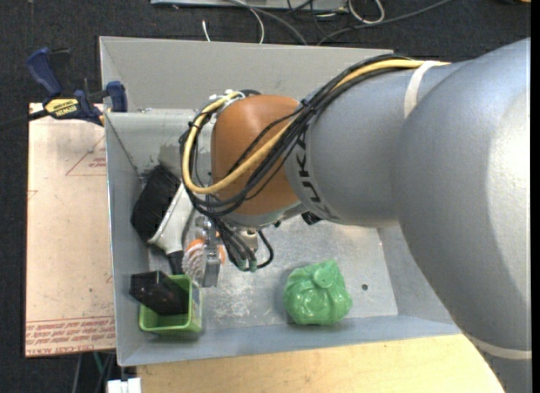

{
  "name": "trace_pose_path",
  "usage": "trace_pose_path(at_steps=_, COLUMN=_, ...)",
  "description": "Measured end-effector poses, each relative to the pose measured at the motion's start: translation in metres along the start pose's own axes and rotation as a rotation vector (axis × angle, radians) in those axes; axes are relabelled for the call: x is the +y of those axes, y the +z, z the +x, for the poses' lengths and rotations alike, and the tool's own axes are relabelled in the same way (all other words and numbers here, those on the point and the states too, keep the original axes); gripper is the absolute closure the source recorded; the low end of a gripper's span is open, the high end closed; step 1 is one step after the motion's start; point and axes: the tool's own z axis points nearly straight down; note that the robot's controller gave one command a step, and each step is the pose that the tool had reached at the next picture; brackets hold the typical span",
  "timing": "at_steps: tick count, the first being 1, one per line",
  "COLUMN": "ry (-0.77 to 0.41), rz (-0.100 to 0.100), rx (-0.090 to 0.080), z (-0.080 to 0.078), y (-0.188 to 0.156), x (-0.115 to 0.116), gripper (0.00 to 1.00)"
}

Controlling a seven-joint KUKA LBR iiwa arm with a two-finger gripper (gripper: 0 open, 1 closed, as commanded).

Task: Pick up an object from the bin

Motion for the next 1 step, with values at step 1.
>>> trace_pose_path(at_steps=1, ry=-0.001, rz=-0.002, rx=-0.002, z=-0.0003, y=-0.0208, x=0.0006, gripper=1.00)
